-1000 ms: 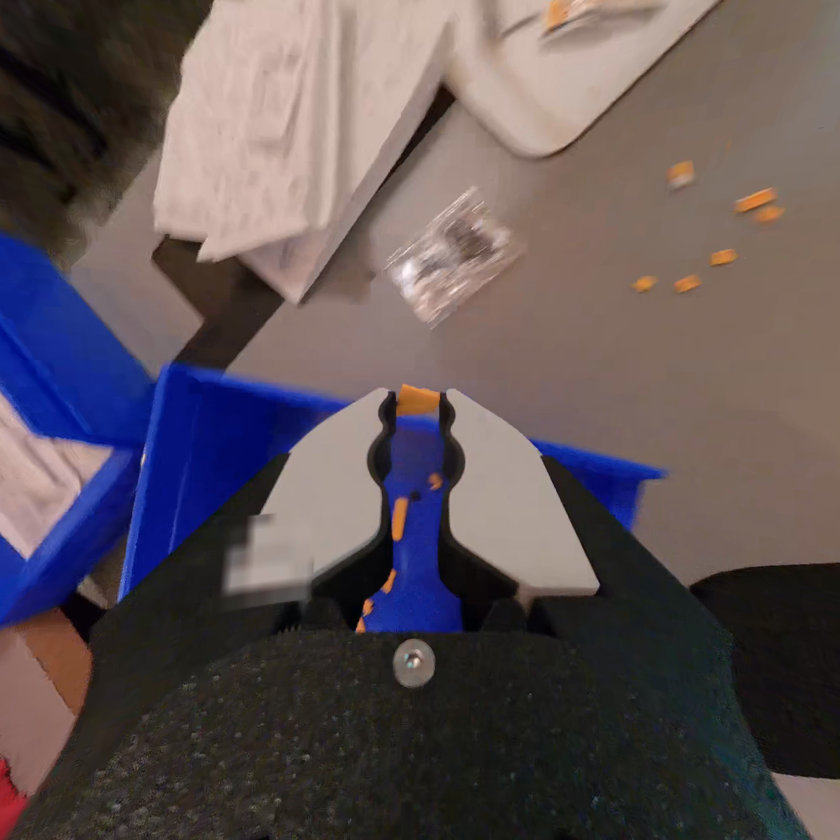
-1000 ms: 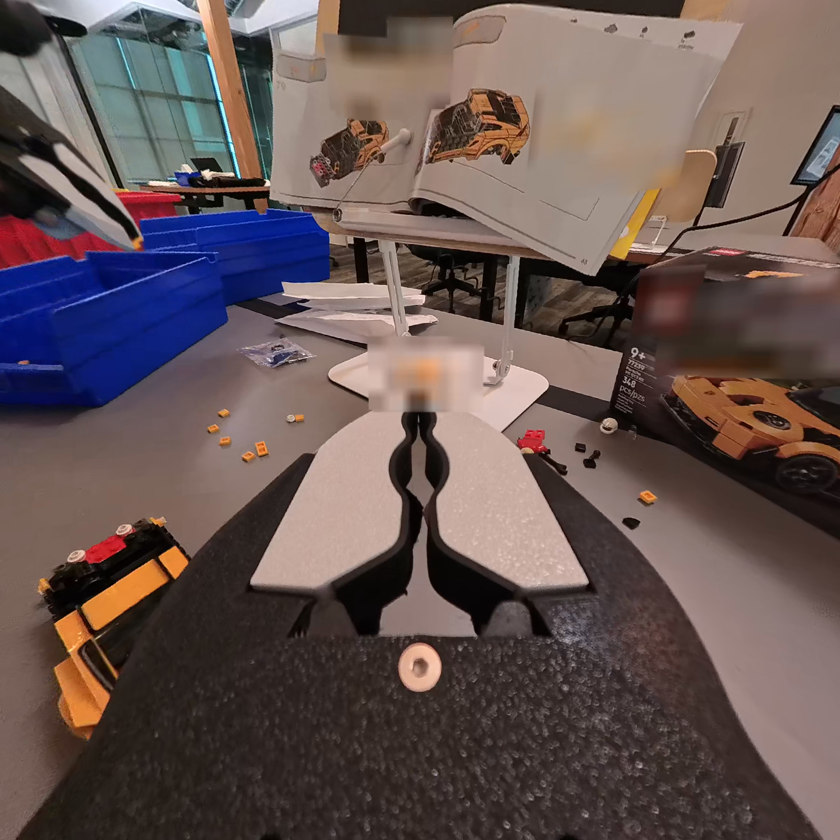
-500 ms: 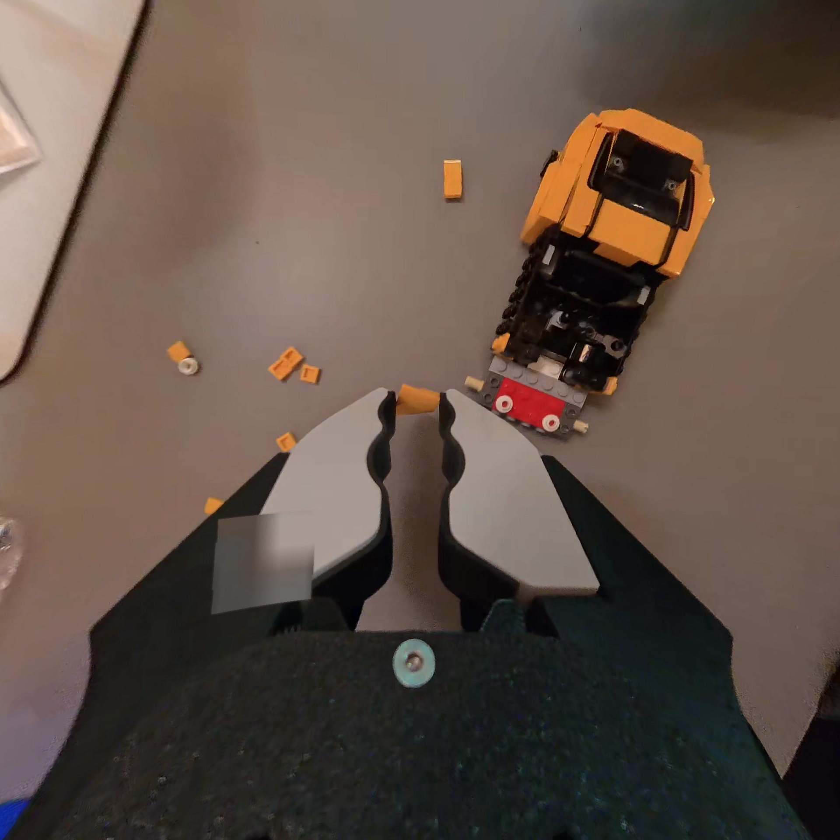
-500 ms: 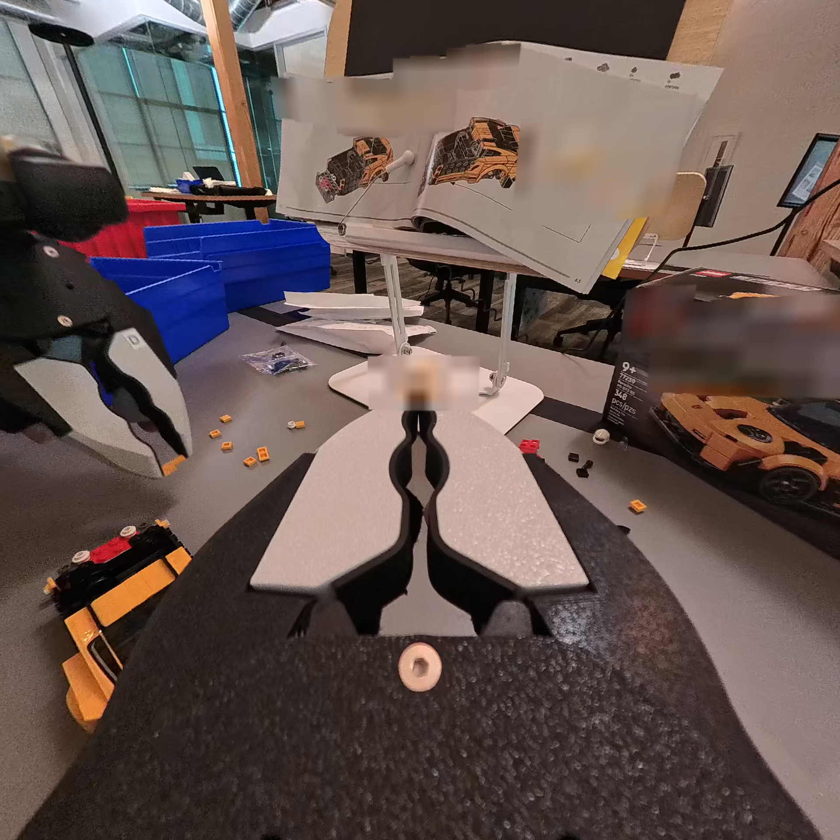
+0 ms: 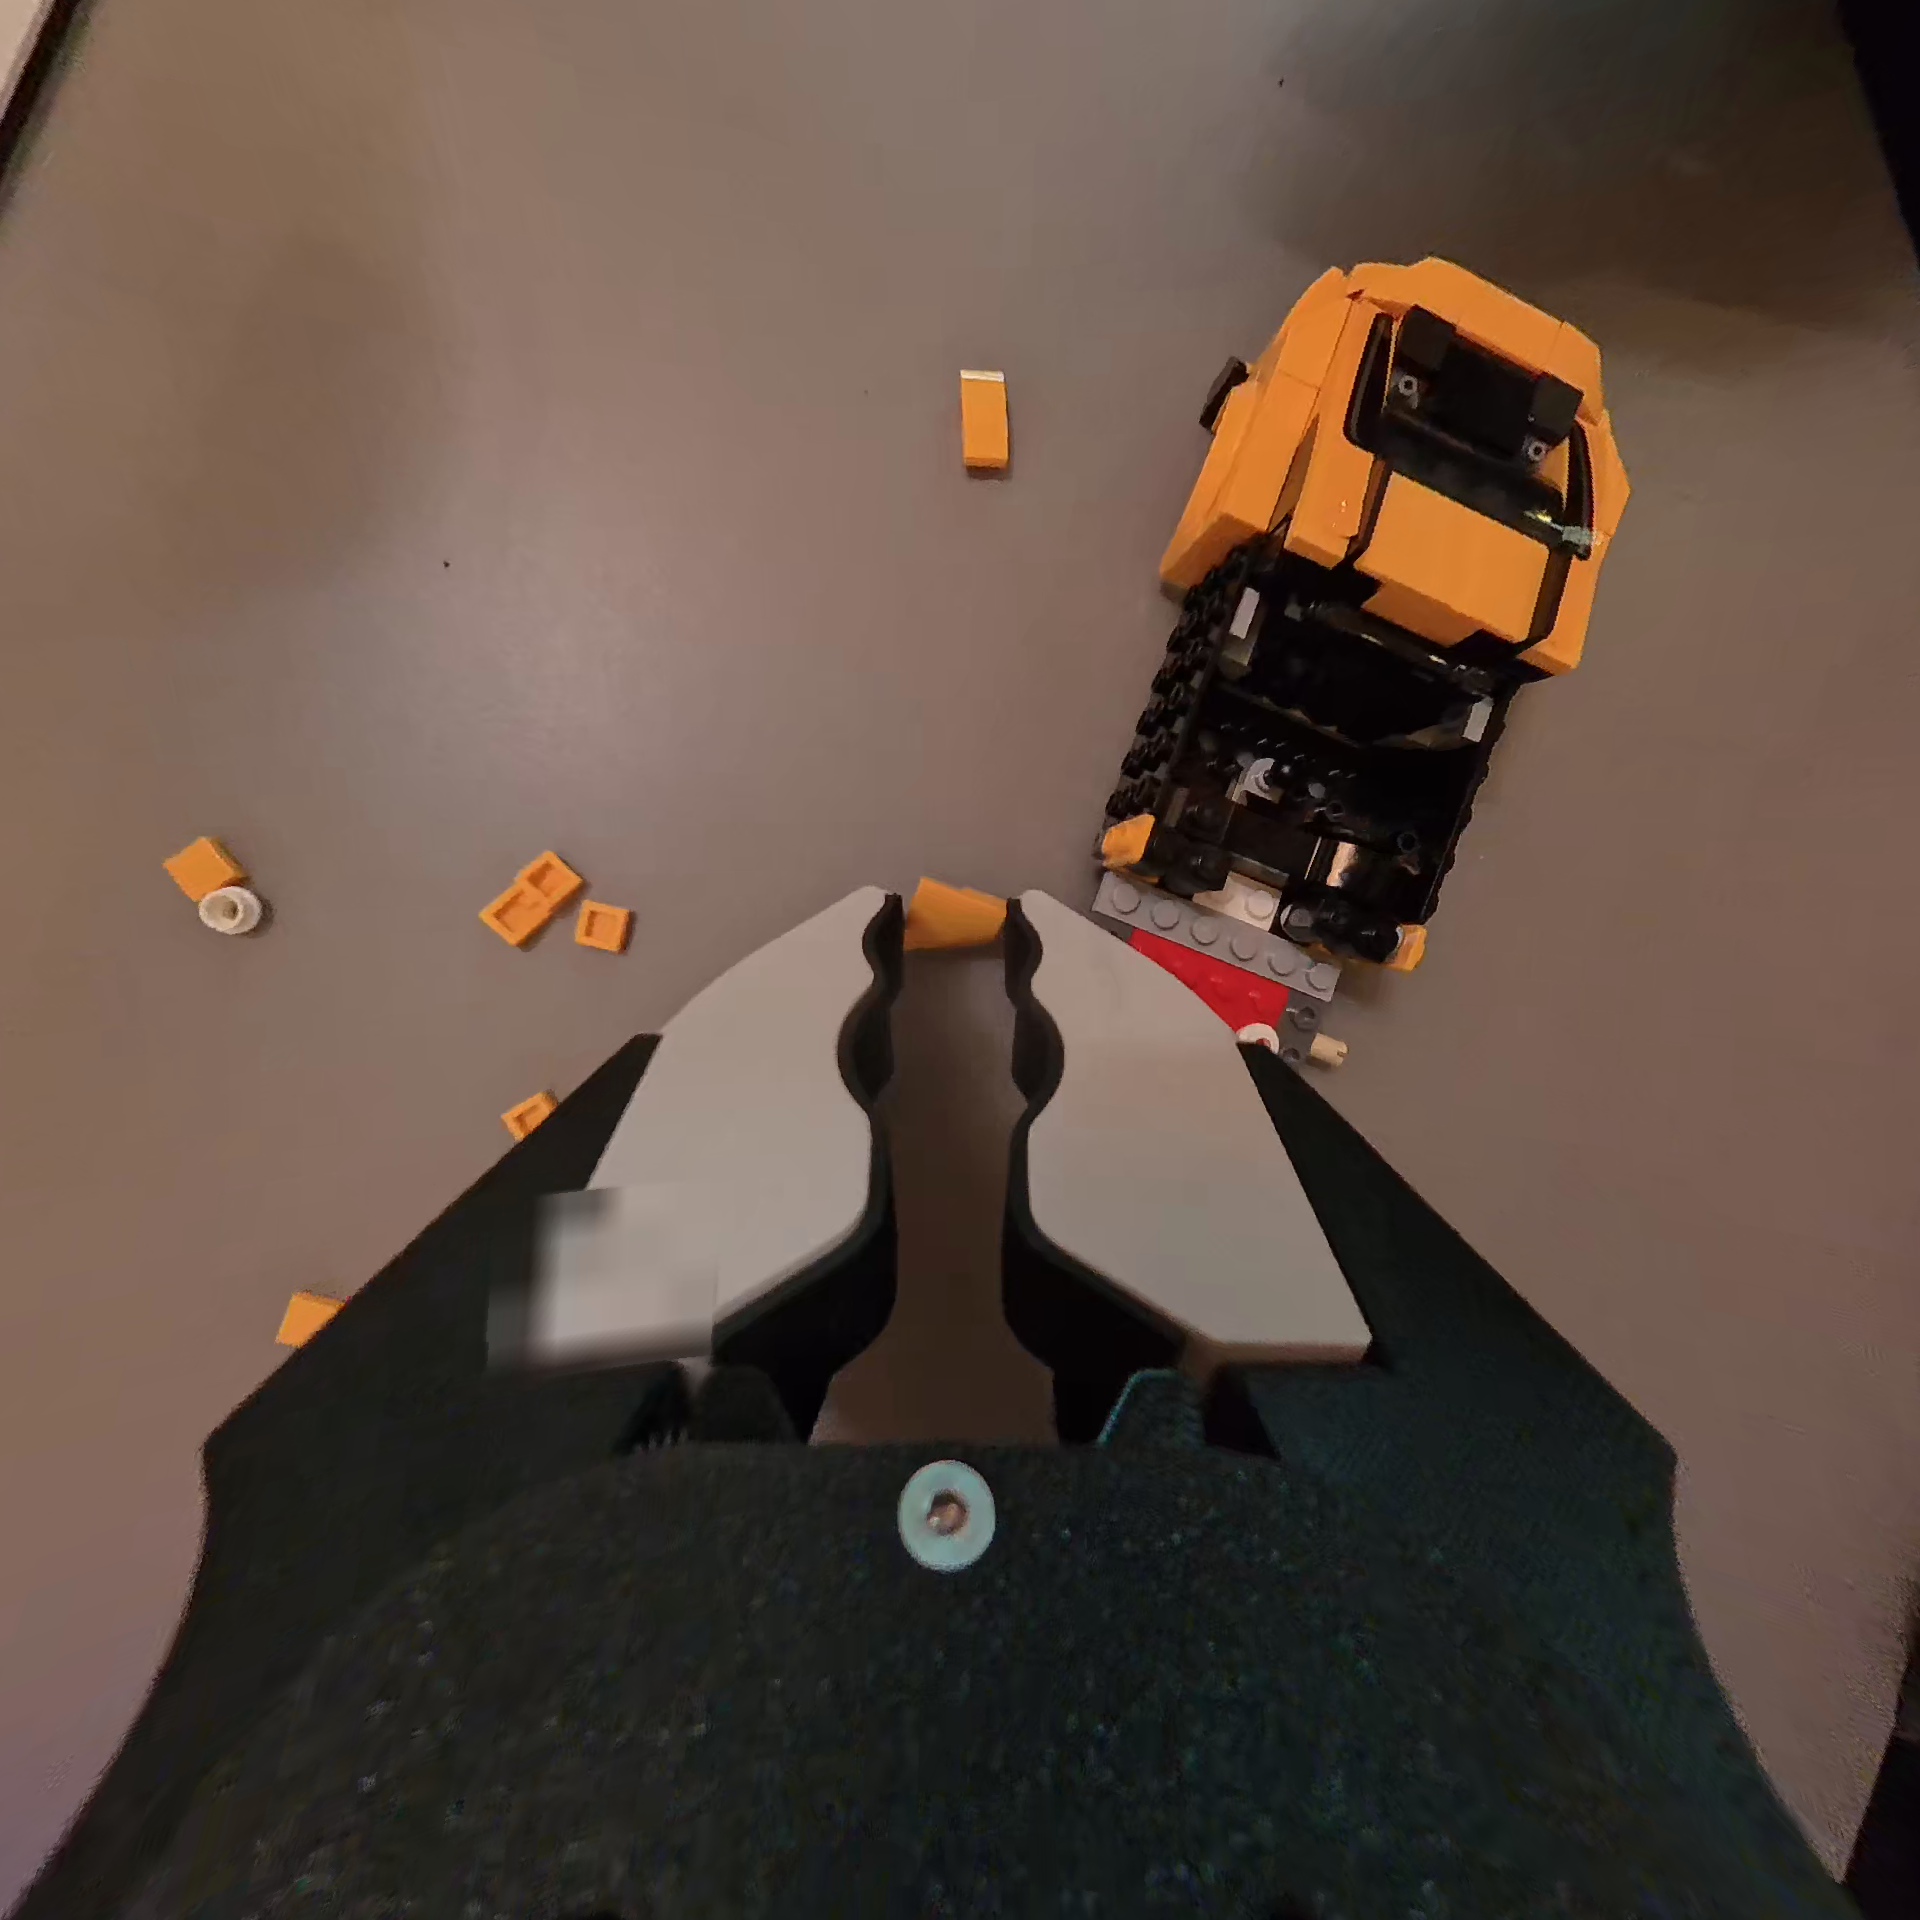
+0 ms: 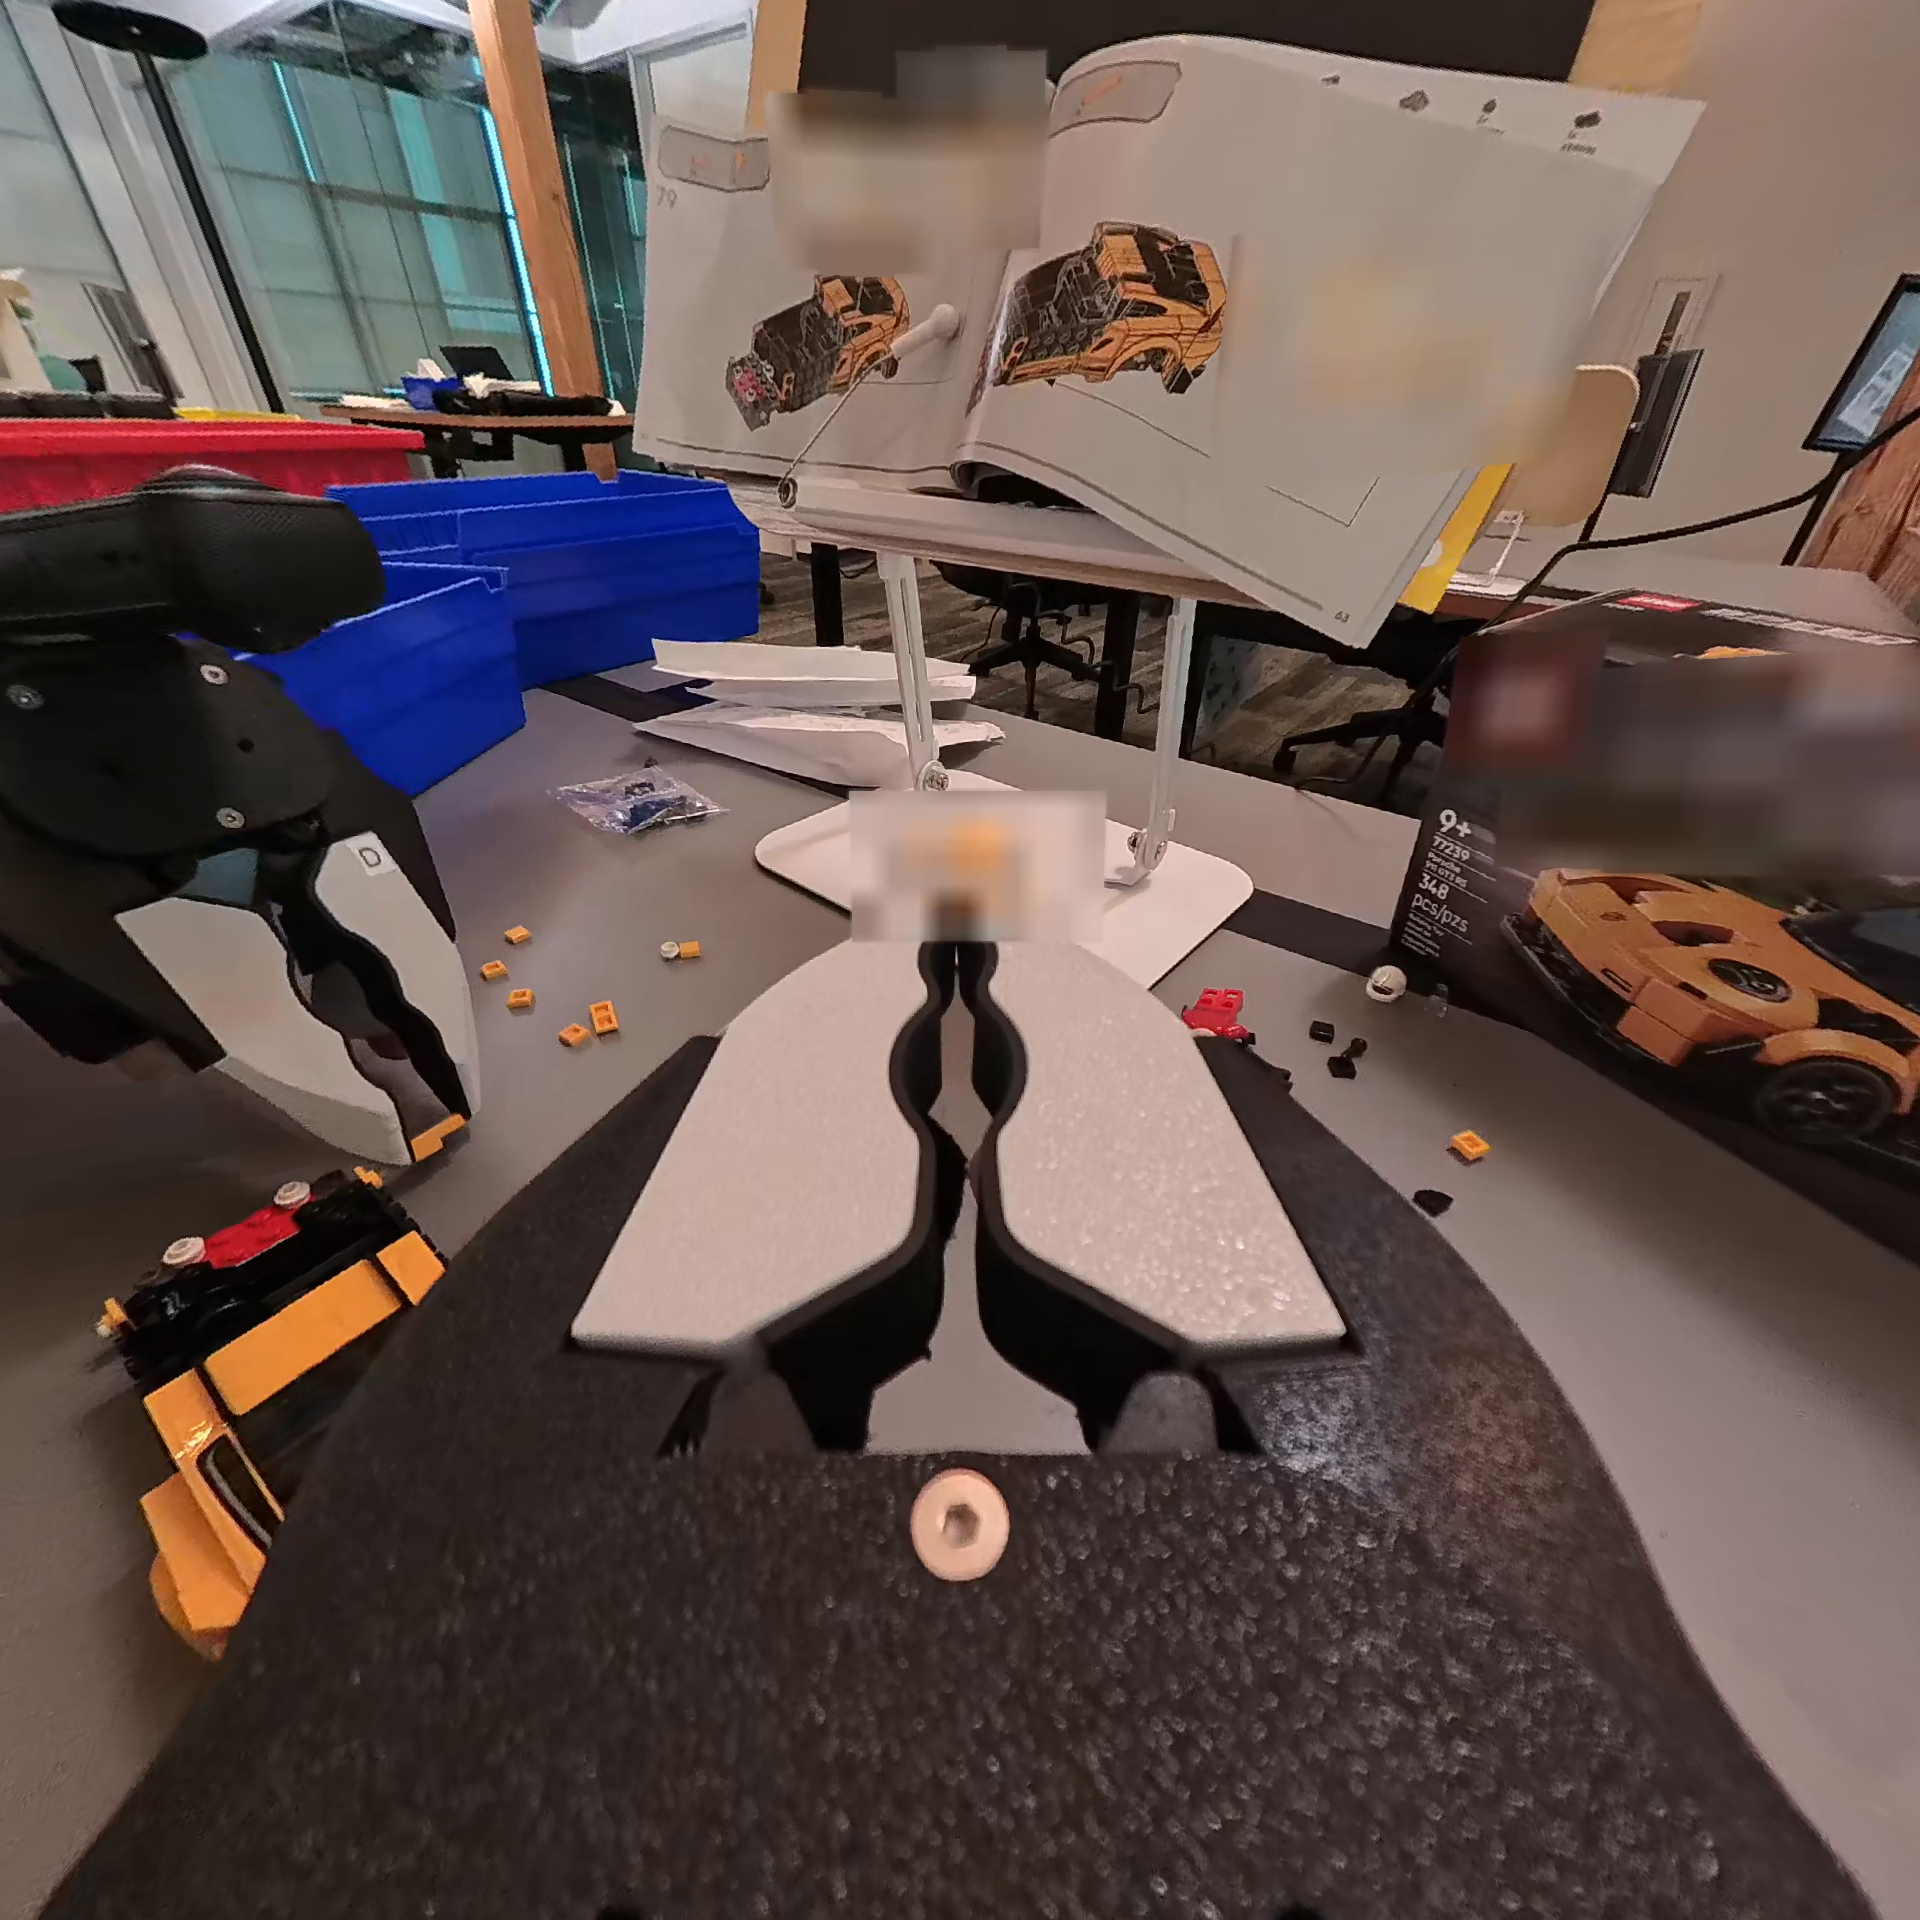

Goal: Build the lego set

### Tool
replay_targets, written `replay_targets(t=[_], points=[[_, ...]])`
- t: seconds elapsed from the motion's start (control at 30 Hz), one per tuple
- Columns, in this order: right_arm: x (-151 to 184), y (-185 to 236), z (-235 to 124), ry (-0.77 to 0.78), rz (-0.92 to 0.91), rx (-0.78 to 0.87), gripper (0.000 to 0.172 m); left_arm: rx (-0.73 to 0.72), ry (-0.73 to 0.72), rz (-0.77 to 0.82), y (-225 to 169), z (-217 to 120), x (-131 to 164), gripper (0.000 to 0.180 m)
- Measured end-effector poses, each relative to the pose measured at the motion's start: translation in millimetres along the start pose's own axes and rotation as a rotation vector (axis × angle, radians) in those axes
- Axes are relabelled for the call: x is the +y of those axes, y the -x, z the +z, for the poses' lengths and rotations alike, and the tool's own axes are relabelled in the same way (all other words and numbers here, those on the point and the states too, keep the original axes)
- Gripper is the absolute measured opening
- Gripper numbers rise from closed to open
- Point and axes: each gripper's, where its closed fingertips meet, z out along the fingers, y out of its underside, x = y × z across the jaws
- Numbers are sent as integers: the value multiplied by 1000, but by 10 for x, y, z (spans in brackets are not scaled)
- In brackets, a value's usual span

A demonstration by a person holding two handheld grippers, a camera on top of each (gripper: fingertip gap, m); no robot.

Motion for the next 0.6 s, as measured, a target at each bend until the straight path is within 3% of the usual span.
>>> replay_targets(t=[0.03,0.4,0.6], points=[[4,1,1,2,-1,0,0,2,-6,1,-2,11,0,18],[27,-2,10,11,2,-3,0,80,-88,-12,-45,48,-15,33],[23,1,9,9,2,-4,0,56,-199,11,26,-113,-97,36]])
